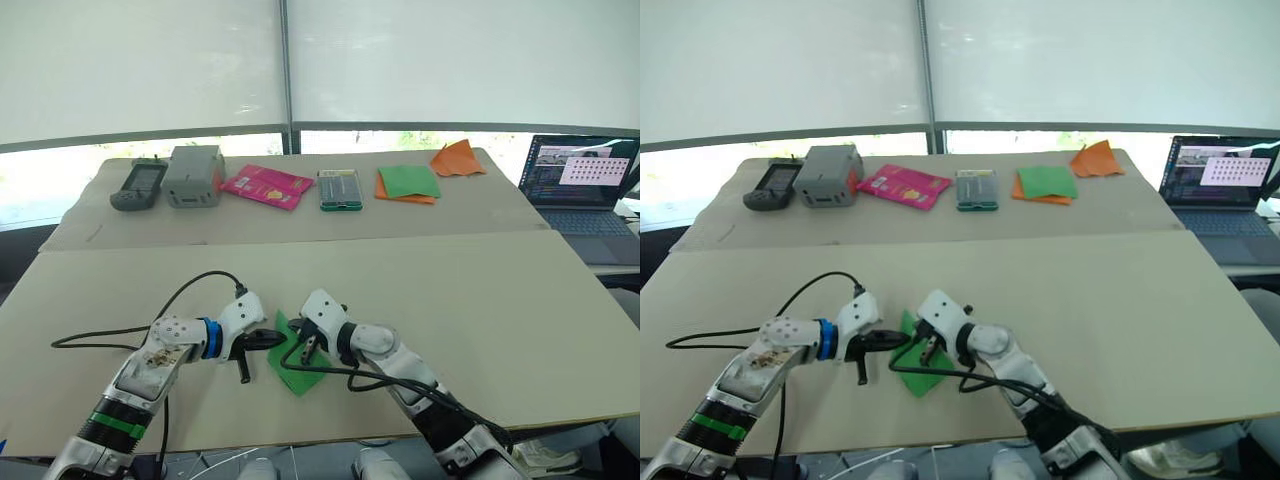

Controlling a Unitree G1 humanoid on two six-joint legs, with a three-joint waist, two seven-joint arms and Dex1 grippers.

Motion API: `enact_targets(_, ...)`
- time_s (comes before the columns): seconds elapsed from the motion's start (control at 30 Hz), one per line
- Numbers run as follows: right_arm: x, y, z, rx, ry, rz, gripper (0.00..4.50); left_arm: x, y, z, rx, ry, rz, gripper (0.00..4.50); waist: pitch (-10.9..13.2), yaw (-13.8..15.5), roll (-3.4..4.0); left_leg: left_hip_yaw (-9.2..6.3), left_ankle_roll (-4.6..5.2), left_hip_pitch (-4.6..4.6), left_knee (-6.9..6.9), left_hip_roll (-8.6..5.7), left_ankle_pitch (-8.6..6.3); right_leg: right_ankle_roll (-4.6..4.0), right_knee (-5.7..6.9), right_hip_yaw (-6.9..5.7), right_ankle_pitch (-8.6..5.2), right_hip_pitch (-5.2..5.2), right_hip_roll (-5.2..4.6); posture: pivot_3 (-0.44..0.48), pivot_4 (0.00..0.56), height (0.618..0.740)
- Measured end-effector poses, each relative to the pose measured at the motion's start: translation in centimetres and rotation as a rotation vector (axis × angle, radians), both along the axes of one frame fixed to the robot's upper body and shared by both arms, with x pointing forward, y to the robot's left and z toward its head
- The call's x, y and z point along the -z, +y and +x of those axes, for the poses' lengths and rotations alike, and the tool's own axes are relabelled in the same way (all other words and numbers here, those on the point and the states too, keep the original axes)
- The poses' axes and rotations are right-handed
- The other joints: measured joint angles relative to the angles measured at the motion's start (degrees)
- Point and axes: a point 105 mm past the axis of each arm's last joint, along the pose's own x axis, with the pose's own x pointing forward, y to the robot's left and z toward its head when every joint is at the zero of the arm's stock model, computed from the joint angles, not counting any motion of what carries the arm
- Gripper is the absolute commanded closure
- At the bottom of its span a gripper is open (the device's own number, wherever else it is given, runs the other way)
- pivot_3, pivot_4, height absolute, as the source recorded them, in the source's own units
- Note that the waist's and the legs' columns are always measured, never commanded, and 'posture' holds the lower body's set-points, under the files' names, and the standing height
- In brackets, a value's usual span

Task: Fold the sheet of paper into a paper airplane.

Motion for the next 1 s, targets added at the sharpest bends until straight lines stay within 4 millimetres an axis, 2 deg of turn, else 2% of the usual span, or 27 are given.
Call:
enact_targets(0.17, -0.1, 1.3, 0.7, -0.012, 0.010, -0.003, 4.50, 0.1, 0.2, -0.2, -0.006, 0.001, 0.006, 4.48, -0.04, -0.38, 0.07, -0.01, 0.00, 0.03, -0.01, 0.00, 0.00, 0.00, 0.08, 0.00, 0.00, 0.00, 0.01, 0.000, 0.150, 0.740)
enact_targets(0.33, 0.1, 1.5, 1.0, -0.010, 0.013, -0.019, 4.50, 0.1, 0.4, -0.1, -0.014, 0.000, 0.008, 4.48, -0.09, -1.02, 0.16, -0.01, 0.00, 0.03, 0.00, 0.00, 0.00, 0.00, 0.09, 0.00, 0.00, 0.04, 0.01, 0.000, 0.150, 0.740)
enact_targets(0.63, 0.4, -0.6, -0.6, -0.019, 0.023, -0.045, 4.50, 0.1, 0.4, -0.1, -0.012, -0.001, 0.008, 4.48, -0.19, -1.04, 0.20, -0.01, 0.00, -0.01, 0.03, -0.02, 0.00, 0.01, 0.00, 0.00, -0.01, 0.06, 0.00, 0.000, 0.150, 0.740)
enact_targets(1.0, 0.6, -1.8, -1.9, 0.003, 0.046, -0.058, 4.50, 0.1, 0.3, 0.2, 0.005, 0.012, 0.014, 4.48, -0.23, -0.62, 0.17, -0.01, 0.00, -0.02, 0.03, -0.02, -0.01, 0.01, -0.06, 0.00, -0.02, 0.05, -0.01, 0.000, 0.150, 0.740)
